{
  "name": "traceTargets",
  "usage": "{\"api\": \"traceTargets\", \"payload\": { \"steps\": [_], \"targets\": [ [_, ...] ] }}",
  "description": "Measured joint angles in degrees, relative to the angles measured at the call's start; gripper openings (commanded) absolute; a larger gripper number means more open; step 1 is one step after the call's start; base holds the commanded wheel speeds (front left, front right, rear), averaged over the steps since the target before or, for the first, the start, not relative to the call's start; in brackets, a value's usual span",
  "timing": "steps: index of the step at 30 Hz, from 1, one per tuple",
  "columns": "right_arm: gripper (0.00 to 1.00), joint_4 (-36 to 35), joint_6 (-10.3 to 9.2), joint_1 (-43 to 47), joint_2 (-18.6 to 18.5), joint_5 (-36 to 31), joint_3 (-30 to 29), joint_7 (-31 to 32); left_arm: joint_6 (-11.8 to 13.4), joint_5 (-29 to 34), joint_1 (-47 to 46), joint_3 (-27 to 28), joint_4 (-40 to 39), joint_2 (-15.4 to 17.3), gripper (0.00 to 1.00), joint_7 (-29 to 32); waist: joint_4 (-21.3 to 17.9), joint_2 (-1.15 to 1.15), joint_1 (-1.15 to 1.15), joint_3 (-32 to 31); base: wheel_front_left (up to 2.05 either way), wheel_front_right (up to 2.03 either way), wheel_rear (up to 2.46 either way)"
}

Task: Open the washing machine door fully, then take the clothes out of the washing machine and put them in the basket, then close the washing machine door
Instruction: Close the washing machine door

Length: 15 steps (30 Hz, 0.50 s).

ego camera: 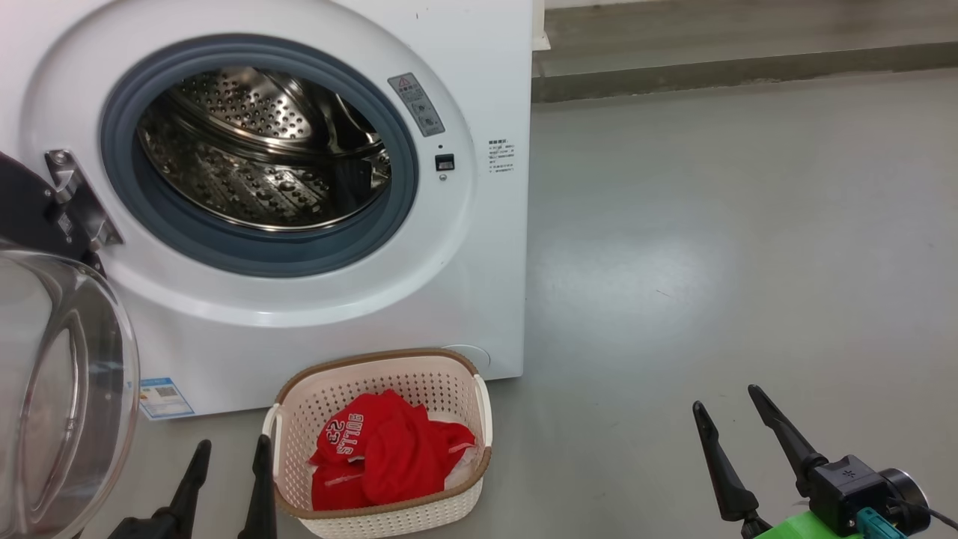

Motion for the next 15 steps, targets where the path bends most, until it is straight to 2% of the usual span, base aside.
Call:
{"api": "traceTargets", "payload": {
  "steps": [15],
  "targets": [
    [1.0,-0.34,0.0,-0.01,-0.08,0.18,0.14,0.0,3.01,0.23,0.01,-0.38,-3.52,0.42,1.0,0.87,3.4,0.0,0.0,0.76,0.0,0.0,0.0]
  ]
}}
